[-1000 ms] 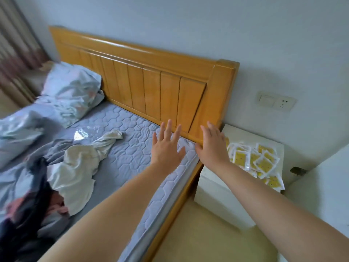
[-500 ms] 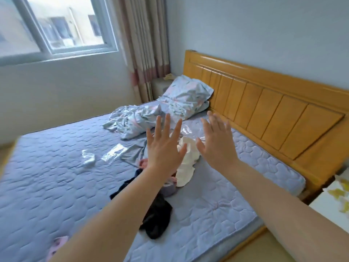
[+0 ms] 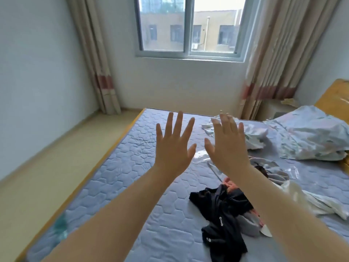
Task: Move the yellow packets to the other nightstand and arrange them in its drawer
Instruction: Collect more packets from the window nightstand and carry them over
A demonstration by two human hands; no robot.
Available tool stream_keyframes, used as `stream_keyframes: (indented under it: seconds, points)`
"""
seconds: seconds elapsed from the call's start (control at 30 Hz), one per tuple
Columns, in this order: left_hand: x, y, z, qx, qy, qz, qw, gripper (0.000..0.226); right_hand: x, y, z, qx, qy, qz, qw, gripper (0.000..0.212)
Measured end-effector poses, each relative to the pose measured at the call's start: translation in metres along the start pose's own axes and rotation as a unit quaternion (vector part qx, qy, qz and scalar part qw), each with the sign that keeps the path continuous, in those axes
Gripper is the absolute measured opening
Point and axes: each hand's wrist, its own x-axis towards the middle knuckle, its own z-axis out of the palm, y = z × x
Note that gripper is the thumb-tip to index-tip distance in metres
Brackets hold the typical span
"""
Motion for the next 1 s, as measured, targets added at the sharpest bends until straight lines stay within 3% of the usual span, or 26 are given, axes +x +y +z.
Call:
stream_keyframes:
  seconds: [0.27, 0.67, 1.0]
  points:
    - [-0.062, -0.202, -0.044, 0.075, 0.006, -0.111, 0.991, 0.068, 0.053, -0.207, 0.035, 0.073, -0.01, -0.11, 0.991, 0.061]
    - [-0.188, -0.553, -0.159, 0.188, 0.012, -0.184, 0.965, 0.068, 0.086, -0.598, 0.077, 0.186, -0.019, -0.16, 0.969, 0.062]
    - [-0.2, -0.769, -0.155, 0.175, -0.031, -0.23, 0.957, 0.071, 0.168, -0.805, 0.147, 0.187, -0.028, -0.203, 0.961, 0.063]
